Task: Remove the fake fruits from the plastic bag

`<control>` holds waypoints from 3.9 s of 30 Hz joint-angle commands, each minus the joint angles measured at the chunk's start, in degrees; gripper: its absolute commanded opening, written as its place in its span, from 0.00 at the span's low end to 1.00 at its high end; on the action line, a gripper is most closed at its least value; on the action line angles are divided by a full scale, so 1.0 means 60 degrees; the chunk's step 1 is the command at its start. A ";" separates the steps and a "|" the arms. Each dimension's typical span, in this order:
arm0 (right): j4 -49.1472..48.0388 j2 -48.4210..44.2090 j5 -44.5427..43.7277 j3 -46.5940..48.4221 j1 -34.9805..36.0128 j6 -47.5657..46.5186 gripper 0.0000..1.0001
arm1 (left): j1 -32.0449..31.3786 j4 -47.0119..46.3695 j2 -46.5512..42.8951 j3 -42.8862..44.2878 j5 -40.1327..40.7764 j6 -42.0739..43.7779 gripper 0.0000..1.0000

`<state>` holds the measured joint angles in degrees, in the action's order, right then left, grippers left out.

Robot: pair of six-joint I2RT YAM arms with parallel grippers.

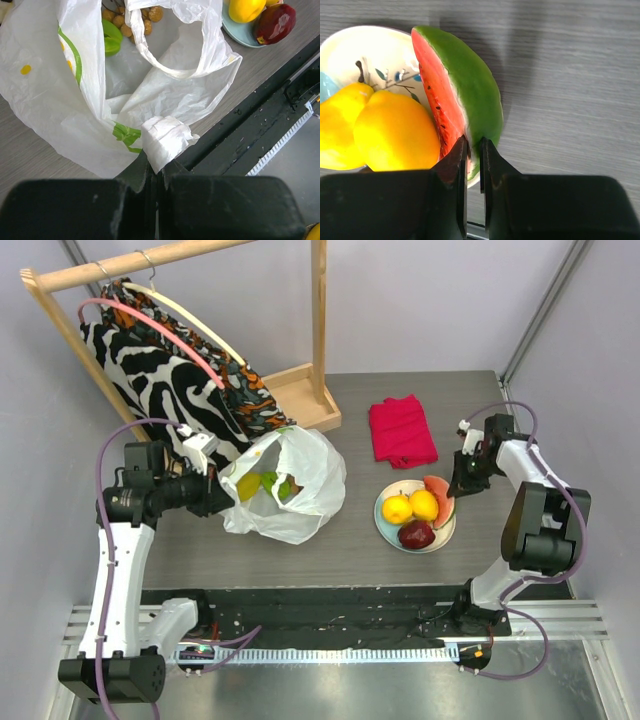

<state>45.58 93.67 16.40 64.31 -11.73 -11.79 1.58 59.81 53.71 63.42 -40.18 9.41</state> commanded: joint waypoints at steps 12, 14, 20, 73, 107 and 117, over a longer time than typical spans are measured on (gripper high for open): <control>0.0708 -0.0713 -0.0024 0.1655 0.0504 -0.0159 0.89 | 0.0131 0.0314 -0.0295 0.0153 -0.0231 0.0247 0.00; 0.0592 -0.0889 0.0588 0.2754 0.0708 -0.0246 0.98 | 0.0117 0.0505 -0.0440 0.0008 -0.0348 0.0627 0.00; 0.0269 -0.1403 0.2157 0.4514 0.4812 -0.1183 0.99 | 0.0131 0.0256 -0.0501 -0.0170 -0.0582 0.0351 0.00; -0.1636 0.4812 -0.1727 0.9277 1.0875 -0.0350 0.36 | 0.1464 -0.0622 -0.0881 -0.0535 -0.2356 -0.2213 0.00; 0.3054 -0.3221 -0.0343 0.1204 0.4430 -0.9426 0.36 | 0.1464 -0.1678 -0.0691 -0.0756 -0.2502 -0.2931 0.00; 0.2627 0.0017 -0.1049 0.3751 0.3991 -1.3456 0.37 | 0.1508 -0.1298 -0.0822 -0.0594 -0.2268 -0.2667 0.00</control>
<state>63.16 90.45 11.97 79.35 12.88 -80.34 9.93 52.10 50.11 57.93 -53.80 -7.31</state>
